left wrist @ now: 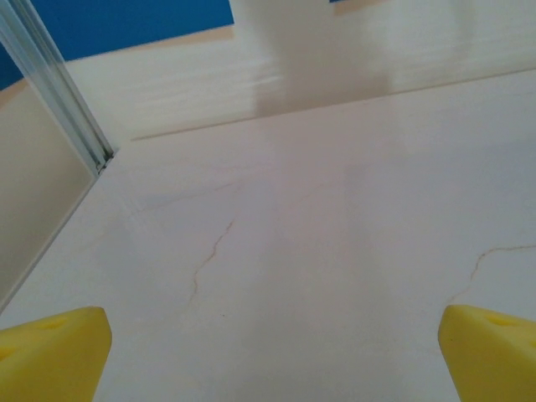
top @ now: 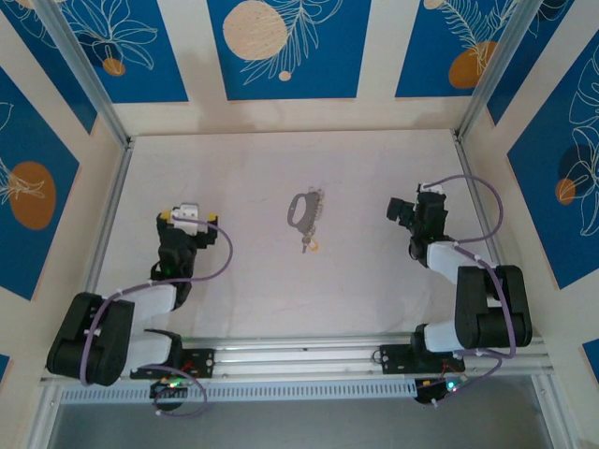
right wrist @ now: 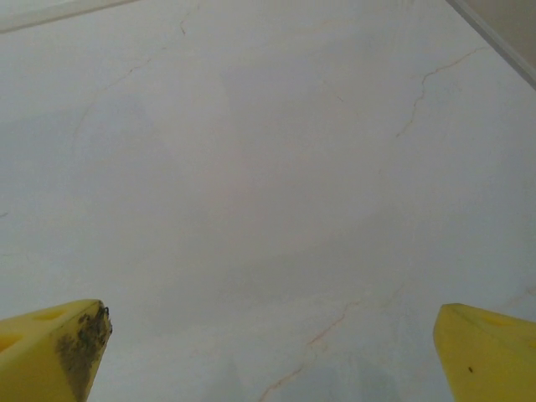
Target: Put the keys on the keyring
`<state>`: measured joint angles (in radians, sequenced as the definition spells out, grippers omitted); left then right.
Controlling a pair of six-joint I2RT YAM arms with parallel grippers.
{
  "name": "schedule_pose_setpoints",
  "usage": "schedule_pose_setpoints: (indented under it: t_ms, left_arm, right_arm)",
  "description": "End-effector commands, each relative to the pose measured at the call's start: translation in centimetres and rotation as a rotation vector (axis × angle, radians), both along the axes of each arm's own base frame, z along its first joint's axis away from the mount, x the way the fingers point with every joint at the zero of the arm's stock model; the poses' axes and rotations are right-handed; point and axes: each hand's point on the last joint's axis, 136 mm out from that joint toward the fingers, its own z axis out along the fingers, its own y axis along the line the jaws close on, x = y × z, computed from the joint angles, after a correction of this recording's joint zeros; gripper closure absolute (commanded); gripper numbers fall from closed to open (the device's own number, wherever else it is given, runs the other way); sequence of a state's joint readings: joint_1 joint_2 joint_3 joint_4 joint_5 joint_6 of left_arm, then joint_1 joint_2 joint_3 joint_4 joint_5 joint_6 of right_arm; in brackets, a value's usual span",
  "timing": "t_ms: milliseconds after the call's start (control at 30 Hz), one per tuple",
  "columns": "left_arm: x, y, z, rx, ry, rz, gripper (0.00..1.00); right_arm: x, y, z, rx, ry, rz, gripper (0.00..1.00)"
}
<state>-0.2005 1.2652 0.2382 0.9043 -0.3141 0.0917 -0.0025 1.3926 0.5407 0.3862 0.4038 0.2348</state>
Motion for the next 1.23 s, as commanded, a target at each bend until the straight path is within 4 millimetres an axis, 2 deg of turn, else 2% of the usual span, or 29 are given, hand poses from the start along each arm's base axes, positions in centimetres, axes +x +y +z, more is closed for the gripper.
schedule_pose_setpoints:
  t_ms: [0,133,233,400,500,1200]
  left_arm:
    - [0.3,0.1,-0.4,-0.028,-0.017,-0.01,0.0]
    - [1.0,0.5,-1.4,-0.052,0.001,-0.024,0.0]
    - [1.9,0.3,-2.9,-0.071,0.03,-0.059,0.0]
    - [3.5,-0.7,-4.3,-0.069,0.102,-0.127,0.0]
    - [4.3,-0.4,-4.8,-0.098,0.154,-0.128,0.0]
    - [4.2,-0.3,-4.7,-0.103,0.151,-0.129,0.0]
  right_arm:
    - [0.7,1.5,0.9,0.001,-0.136,0.085,0.01]
    - [0.7,3.8,0.1,-0.022,-0.175,0.211,0.01]
    - [0.8,5.3,-0.5,-0.035,-0.202,0.294,0.01]
    - [0.9,5.3,-0.8,0.031,-0.168,0.339,0.01]
    - [1.0,5.3,-0.8,0.029,-0.165,0.335,0.01]
    - [0.9,5.6,-0.7,0.023,-0.166,0.351,0.01]
